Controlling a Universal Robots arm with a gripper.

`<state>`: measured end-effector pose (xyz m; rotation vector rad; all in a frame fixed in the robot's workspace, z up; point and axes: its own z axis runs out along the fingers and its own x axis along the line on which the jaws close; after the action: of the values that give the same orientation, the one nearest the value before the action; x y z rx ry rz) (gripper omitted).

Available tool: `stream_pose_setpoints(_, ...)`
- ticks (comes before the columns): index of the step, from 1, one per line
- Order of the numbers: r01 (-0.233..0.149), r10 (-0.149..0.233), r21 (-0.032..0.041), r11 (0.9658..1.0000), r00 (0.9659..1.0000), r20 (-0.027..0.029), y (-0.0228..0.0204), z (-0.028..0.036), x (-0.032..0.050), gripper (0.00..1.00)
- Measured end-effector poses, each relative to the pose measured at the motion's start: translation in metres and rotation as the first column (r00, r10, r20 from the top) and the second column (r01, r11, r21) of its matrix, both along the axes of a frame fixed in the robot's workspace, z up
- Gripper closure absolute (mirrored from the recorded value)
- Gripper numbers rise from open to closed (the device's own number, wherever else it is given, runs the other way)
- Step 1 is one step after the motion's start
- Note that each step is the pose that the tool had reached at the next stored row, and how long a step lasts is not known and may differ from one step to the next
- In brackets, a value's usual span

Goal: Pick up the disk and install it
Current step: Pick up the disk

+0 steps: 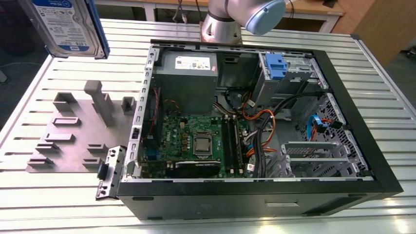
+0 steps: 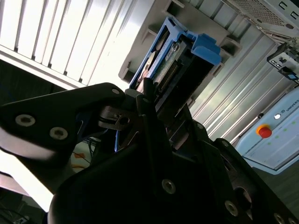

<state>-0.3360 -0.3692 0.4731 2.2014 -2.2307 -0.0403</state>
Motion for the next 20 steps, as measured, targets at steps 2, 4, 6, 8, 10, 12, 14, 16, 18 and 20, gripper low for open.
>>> stream_pose_setpoints(2,0.0,0.0,0.0,1.0,1.0,0.0,0.0,0.0,0.0014,0.65)
stream_pose_setpoints(4,0.0,0.0,0.0,1.0,1.0,0.0,0.0,0.0,0.0015,0.65)
stream_pose_setpoints(6,0.0,0.0,0.0,1.0,1.0,0.0,0.0,0.0,0.0016,0.65)
stream_pose_setpoints(8,0.0,0.0,0.0,1.0,1.0,0.0,0.0,0.0,0.0016,0.65)
stream_pose_setpoints(10,0.0,0.0,0.0,1.0,1.0,0.0,0.0,0.0,0.0016,0.65)
stream_pose_setpoints(12,0.0,0.0,0.0,1.0,1.0,-0.0001,0.0,0.0,0.0017,0.65)
stream_pose_setpoints(14,0.0,0.0,0.0,1.0,1.0,0.0,0.0,0.0,0.0025,0.65)
stream_pose_setpoints(16,0.0,0.0,0.0,1.0,1.0,0.0,0.0,0.0,0.0036,0.65)
stream_pose_setpoints(18,0.0,0.0,-0.0001,1.0,1.0,-0.0001,0.0,0.0,0.0057,0.65)
stream_pose_setpoints(20,0.0,0.0,0.0,1.0,1.0,0.0001,0.0,0.0,0.0081,0.65)
